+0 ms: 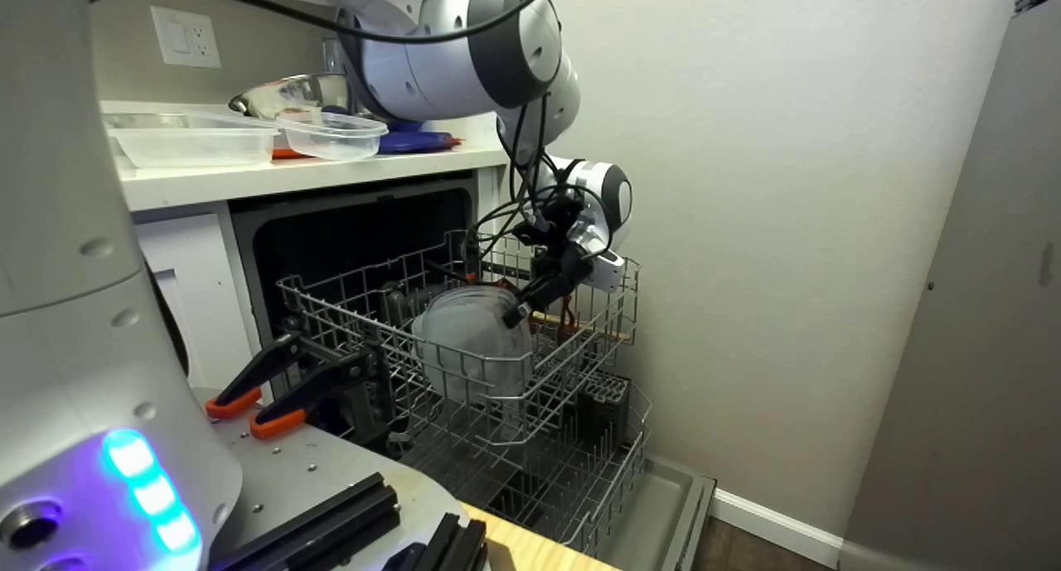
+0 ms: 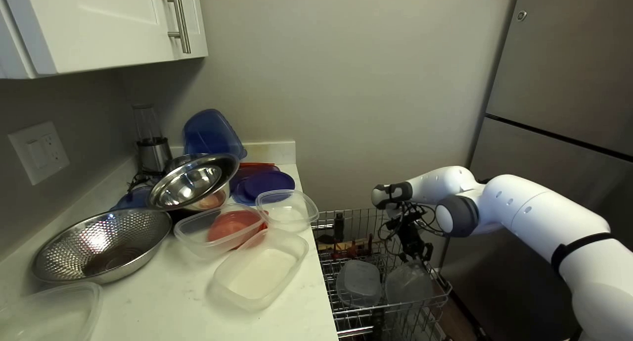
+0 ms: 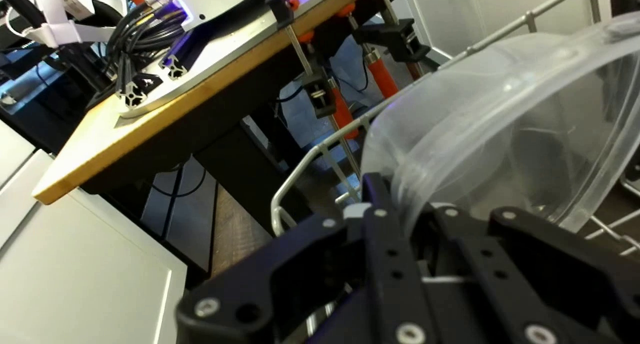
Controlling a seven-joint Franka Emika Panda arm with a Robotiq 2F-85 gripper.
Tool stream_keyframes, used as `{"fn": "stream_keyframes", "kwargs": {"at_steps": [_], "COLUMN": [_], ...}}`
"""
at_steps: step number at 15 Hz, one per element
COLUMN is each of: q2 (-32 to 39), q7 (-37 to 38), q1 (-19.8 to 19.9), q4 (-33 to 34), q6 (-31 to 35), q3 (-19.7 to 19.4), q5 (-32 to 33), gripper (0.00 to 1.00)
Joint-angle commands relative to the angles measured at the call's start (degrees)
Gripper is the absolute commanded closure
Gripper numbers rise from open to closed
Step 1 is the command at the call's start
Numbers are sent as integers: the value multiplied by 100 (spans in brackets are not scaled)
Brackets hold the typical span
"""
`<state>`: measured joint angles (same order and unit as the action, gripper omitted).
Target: Put one clear bowl from the counter on the rack.
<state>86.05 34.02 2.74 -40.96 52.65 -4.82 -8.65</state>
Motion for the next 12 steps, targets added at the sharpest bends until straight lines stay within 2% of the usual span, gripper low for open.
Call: {"fn": "stream_keyframes", "kwargs": {"at_steps": [1,5,6,8,12], "q2": [0,0,0,0,-5], "q7": [495,724,783,851,1278], "q1": [-32,-29,-31,-51,-167], "q4": [-76,-67,-55,-11,231], "q6": [239,346,369,489,1014], "q3": [-51,-27,-25,-22,-106], "q5": [-109,-91,-89,-68,50], "gripper": [98,97,69,66,41]}}
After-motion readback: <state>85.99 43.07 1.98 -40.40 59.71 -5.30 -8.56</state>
